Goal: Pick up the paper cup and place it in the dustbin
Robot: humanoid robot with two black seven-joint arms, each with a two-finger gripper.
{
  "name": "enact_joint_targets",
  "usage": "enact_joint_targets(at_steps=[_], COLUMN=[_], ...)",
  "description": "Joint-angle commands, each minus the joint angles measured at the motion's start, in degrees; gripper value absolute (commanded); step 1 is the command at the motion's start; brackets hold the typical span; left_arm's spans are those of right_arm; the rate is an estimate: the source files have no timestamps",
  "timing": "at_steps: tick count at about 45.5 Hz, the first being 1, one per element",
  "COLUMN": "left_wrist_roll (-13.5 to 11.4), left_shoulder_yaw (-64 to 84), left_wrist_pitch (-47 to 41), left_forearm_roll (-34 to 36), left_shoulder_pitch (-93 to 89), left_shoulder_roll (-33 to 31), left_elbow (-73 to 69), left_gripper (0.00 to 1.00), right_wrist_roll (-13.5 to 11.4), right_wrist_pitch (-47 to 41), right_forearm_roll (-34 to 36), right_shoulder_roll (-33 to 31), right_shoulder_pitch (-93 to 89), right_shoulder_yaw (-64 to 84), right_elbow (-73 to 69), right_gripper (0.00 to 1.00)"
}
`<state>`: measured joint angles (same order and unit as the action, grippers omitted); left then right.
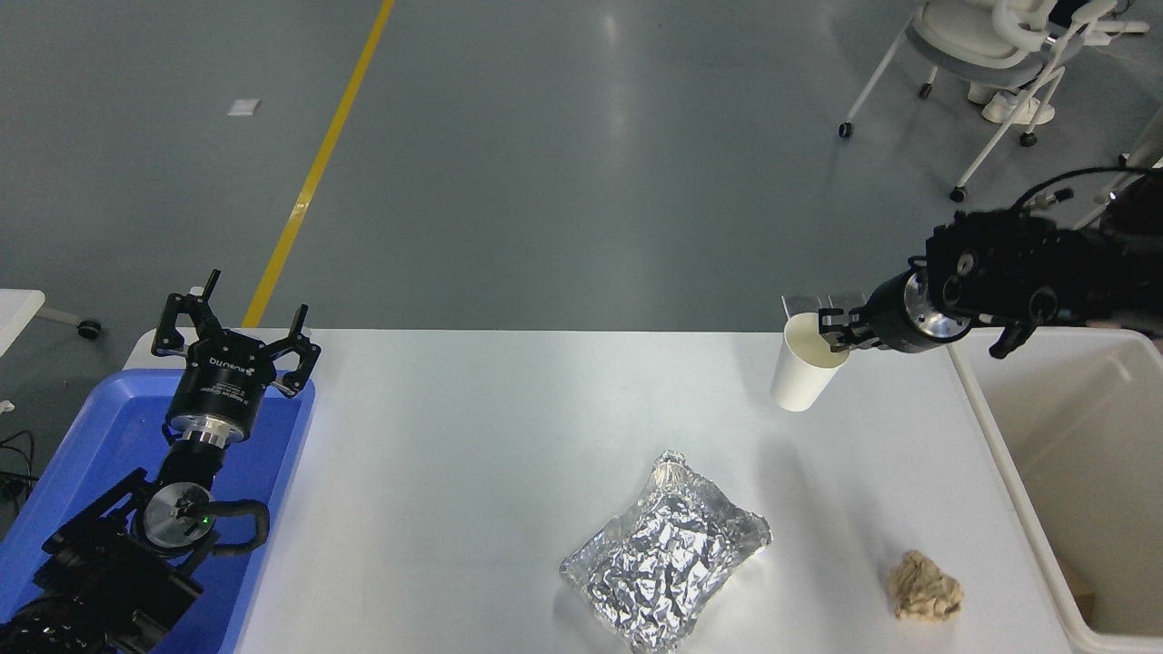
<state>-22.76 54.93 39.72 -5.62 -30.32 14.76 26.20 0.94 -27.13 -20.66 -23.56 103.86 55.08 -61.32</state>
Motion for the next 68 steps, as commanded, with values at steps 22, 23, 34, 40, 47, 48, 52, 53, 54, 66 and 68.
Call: enact_joint_targets(at_steps=[22, 23, 34, 40, 47, 48, 52, 53, 54, 66, 68], left_wrist_roll=[0.0, 0.0, 0.0, 0.0, 0.0, 0.0, 0.0, 0.0, 0.0, 0.0, 0.0], left_shoulder_yaw=[0.0, 0.0, 0.0, 0.0, 0.0, 0.0, 0.0, 0.0, 0.0, 0.0, 0.0], left_wrist_pitch=[0.0, -0.08, 0.0, 0.0, 0.0, 0.0, 0.0, -0.08, 0.0, 0.0, 0.0], left_forearm_roll=[0.0, 0.0, 0.0, 0.0, 0.0, 0.0, 0.0, 0.0, 0.0, 0.0, 0.0], left_shoulder_pitch=[0.08, 0.08, -0.01, 0.08, -0.01, 0.08, -0.01, -0.01, -0.01, -0.01, -0.01], left_shoulder_roll=[0.0, 0.0, 0.0, 0.0, 0.0, 0.0, 0.0, 0.0, 0.0, 0.0, 0.0], left_elbow=[0.08, -0.01, -0.01, -0.01, -0.01, -0.01, -0.01, -0.01, -0.01, 0.08, -0.01], left_gripper=[1.0, 1.0, 1.0, 1.0, 1.0, 1.0, 1.0, 1.0, 1.0, 1.0, 1.0], right_wrist_roll=[0.11, 0.11, -0.06, -0.06, 0.11, 0.11, 0.2, 0.2, 0.2, 0.38, 0.38], right_wrist_pitch=[-16.99, -17.07, -17.16, -16.81, -15.5, -15.06, -10.41, -8.57, -6.55, 15.7, 16.93], right_forearm_roll=[3.08, 2.91, -6.57, -14.93, -18.27, -18.36, -18.36, -18.36, -18.28, -11.96, -10.81], right_shoulder_roll=[-3.77, -3.95, -13.17, -22.39, -30.84, -31.8, -35.76, -36.55, -37.34, -37.88, -36.22], right_shoulder_pitch=[30.79, 31.14, 31.75, 30.18, 23.59, 22.27, 16.04, 14.19, 12.09, -29.47, -35.72], right_shoulder_yaw=[7.76, 8.02, 10.4, 11.63, 11.45, 11.37, 10.4, 9.96, 9.52, -11.02, -16.47], right_elbow=[-9.43, -9.43, -8.55, -5.04, 2.6, 4.0, 7.87, 8.75, 9.46, 16.75, 18.25], right_gripper=[0.0, 0.0, 0.0, 0.0, 0.0, 0.0, 0.0, 0.0, 0.0, 0.0, 0.0])
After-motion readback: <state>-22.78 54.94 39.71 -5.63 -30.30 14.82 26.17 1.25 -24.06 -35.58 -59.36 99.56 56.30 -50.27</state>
